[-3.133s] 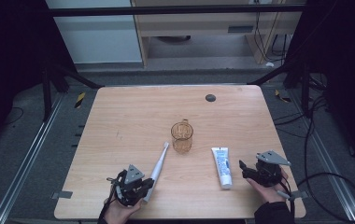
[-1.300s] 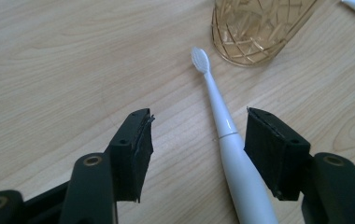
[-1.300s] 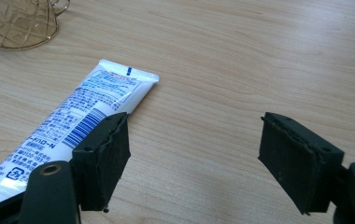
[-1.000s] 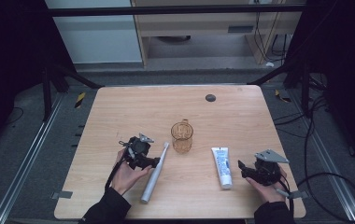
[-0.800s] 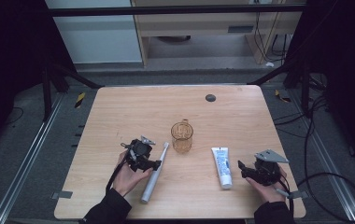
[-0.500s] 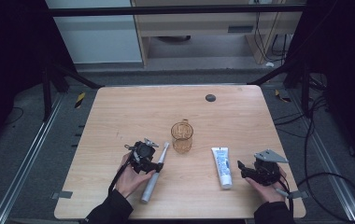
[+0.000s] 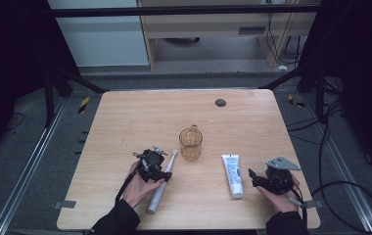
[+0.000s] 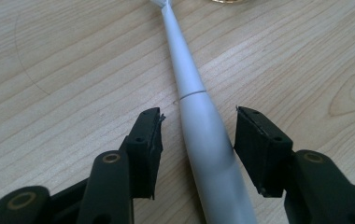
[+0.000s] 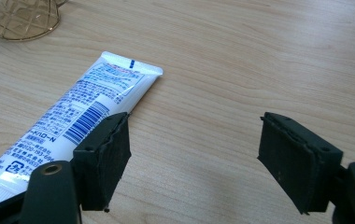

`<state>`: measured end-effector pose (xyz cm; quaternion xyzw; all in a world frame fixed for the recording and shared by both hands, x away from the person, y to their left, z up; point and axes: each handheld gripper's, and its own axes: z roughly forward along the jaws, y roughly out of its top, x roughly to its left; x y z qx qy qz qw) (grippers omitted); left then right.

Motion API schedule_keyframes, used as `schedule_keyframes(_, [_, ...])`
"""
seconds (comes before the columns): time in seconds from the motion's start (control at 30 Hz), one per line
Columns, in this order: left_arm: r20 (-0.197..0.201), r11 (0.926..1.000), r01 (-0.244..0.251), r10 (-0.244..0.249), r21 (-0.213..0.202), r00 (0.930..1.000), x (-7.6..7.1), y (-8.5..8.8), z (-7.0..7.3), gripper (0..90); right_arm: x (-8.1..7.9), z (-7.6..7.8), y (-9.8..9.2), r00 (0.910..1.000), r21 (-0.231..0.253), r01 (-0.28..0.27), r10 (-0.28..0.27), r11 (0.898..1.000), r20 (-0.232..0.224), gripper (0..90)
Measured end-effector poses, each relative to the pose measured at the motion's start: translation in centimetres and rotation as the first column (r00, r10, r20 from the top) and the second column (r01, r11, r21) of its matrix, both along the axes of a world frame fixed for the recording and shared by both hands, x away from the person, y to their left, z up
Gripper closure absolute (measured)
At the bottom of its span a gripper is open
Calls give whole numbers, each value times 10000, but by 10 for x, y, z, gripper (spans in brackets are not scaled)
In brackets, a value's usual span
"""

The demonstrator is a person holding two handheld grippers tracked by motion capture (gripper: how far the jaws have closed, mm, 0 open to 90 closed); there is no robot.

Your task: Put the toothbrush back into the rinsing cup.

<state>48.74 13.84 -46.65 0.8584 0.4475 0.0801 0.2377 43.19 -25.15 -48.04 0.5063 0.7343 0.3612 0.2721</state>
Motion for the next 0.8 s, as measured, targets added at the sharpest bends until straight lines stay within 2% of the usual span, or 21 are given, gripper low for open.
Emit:
schedule_keyframes(0.2, [-251,9999,75,-73,79,9997,3,-1,-4,538,1,-1,0,10000,-73,-34,34,10000,-21,251])
schedule_keyframes(0.8, [-416,9999,91,-88,69,9991,4,-3,-6,637,1,-1,1,9999,-80,-58,58,10000,-98,252])
